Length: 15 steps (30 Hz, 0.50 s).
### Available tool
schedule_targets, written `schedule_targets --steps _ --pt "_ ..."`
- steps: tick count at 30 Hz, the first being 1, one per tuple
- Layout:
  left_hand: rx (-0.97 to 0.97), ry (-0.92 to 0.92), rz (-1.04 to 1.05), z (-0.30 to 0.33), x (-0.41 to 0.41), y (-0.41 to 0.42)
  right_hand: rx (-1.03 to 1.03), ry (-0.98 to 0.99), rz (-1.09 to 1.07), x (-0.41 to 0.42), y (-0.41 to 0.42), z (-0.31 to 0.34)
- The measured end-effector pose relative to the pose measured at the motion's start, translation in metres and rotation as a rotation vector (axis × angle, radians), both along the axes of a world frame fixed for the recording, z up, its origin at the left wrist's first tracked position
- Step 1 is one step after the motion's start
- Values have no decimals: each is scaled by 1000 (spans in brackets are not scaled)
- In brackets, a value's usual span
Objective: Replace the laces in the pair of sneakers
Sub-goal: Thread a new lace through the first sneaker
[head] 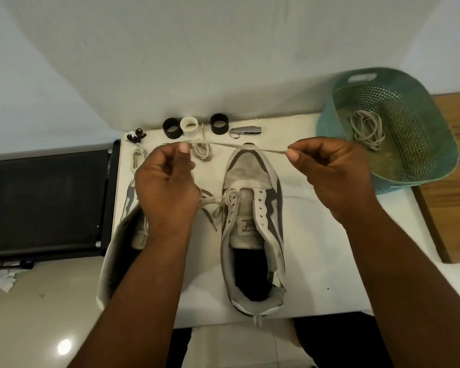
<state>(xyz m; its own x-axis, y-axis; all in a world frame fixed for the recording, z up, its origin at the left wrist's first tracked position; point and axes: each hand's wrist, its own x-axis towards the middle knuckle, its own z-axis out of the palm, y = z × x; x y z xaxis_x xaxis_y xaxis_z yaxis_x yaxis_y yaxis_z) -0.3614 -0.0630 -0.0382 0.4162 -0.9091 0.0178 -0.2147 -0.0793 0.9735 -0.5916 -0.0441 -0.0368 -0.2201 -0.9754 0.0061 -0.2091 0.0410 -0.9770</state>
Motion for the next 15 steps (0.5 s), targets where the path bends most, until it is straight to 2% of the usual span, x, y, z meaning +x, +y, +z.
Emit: schedule_targets --steps 2,4,5,6,8,9,10,12,15 --pt "28 -68 93 -1 2 1 34 85 8 0 0 -6" --pt "-94 -346 6 0 3 8 51 193 103 8 2 -5" --pt "-209 -479 -145 0 1 11 43 215 172 16 3 -3" --pt "-282 -533 -344 1 -5 14 14 229 238 25 5 1" --pt "-259 -470 -699 1 -15 17 -83 270 317 38 9 3" --pt "-218 -412 -783 -1 -17 17 -111 284 310 40 10 3" --pt "-171 -371 -796 -1 -17 17 -112 288 269 38 10 1" --pt "-125 -341 -690 0 -13 16 -63 273 125 28 7 0" --pt "-74 -269 -391 3 -6 11 -14 186 -45 10 0 -3"
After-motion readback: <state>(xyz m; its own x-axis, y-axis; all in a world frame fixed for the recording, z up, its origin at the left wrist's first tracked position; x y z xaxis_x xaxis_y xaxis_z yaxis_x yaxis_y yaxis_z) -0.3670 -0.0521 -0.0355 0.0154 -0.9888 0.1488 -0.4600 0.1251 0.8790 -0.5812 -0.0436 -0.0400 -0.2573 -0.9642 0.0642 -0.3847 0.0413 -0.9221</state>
